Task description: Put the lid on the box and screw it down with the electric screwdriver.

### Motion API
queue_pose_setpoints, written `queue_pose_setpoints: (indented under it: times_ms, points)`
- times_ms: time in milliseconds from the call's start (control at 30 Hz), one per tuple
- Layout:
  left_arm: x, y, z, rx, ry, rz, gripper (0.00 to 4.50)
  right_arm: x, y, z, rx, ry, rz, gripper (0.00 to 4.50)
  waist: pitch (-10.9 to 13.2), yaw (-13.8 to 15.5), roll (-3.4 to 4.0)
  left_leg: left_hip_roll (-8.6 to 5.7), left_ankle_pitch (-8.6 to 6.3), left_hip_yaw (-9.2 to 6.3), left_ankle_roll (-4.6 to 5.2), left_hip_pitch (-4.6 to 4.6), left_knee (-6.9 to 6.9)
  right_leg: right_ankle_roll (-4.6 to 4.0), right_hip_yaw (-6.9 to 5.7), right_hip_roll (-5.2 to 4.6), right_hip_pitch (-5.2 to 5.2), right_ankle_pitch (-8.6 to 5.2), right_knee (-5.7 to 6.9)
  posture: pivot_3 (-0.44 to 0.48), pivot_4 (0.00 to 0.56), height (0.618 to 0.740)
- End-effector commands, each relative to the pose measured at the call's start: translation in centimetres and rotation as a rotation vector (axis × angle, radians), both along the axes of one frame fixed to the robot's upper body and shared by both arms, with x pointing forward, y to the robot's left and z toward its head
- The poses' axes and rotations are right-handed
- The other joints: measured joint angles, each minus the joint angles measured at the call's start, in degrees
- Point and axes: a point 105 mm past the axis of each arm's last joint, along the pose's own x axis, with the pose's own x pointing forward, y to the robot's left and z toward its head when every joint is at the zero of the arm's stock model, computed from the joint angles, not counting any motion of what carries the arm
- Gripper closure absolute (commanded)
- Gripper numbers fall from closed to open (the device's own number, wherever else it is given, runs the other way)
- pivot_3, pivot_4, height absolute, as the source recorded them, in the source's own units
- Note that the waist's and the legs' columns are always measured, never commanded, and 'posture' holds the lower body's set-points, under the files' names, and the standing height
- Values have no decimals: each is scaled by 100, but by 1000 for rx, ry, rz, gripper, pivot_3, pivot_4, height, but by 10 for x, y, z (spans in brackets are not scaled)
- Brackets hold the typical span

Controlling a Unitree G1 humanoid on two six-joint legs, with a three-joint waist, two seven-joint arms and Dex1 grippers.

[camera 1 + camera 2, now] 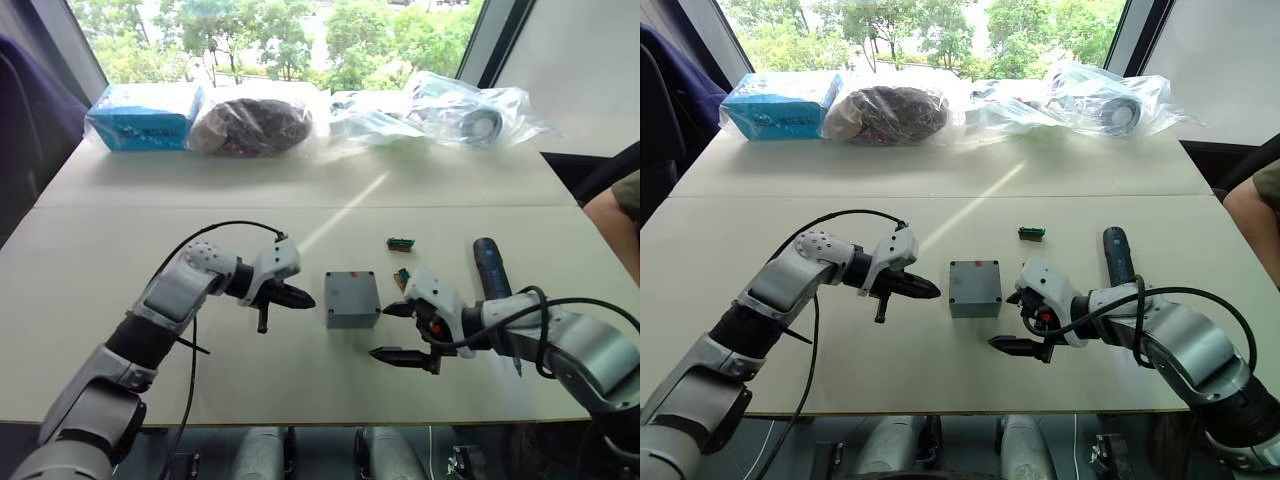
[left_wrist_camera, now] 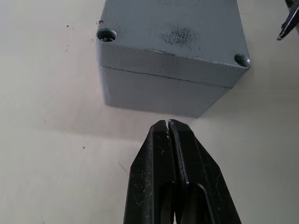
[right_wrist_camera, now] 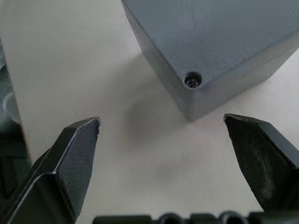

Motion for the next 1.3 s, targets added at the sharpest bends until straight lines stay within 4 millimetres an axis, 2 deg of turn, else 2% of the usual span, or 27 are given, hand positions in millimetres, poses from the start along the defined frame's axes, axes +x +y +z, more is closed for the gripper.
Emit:
queue_pose_setpoints:
  times_ms: [33,200,367,500,633,733,900,1033,1300]
  points:
    - [13,-16,9,-1,-107,-29,4500,-5,13,10,48,-13,58,81,0,6,-1,-1,0,0,0,-1,1,0,-1,-1,0,0,-1,0,150,740]
    - [27,-25,13,-30,-149,-3,4500,-13,20,16,86,14,80,81,0,-11,-1,0,-1,-2,1,0,2,1,-1,0,1,0,0,0,150,740]
    - [43,-11,16,0,-205,68,4500,-12,10,24,52,-20,49,81,0,-12,-1,0,-1,-4,1,0,2,1,-2,0,1,0,0,0,150,740]
    - [38,14,12,74,-199,66,4500,-5,-6,27,-44,-89,26,81,0,-24,-1,2,-1,-5,1,-1,2,0,-2,0,-1,0,1,0,150,740]
    - [18,21,7,70,-136,20,4500,16,-16,20,-98,-141,-16,81,0,-26,-1,3,0,-4,1,0,0,0,-2,0,-1,0,1,0,150,740]
    - [2,18,3,66,-89,-26,4500,30,-17,15,-132,-197,0,81,0,-7,0,1,0,-1,0,0,1,0,-1,-1,-1,0,2,0,150,740]
    - [-8,3,-1,61,-69,-70,4500,47,-17,6,-187,-255,63,81,0,-15,-1,-2,0,0,0,0,3,0,-2,-1,1,0,2,0,150,740]
    - [3,-15,3,15,-123,-35,4500,37,-4,6,-153,-226,161,81,0,-4,-1,0,2,-1,-2,0,3,1,-2,1,-1,0,4,0,150,740]
    - [18,-20,10,-16,-169,8,4500,17,1,3,-115,-162,176,81,0,-2,-1,0,2,-2,-3,0,3,1,-3,0,1,0,5,0,150,740]
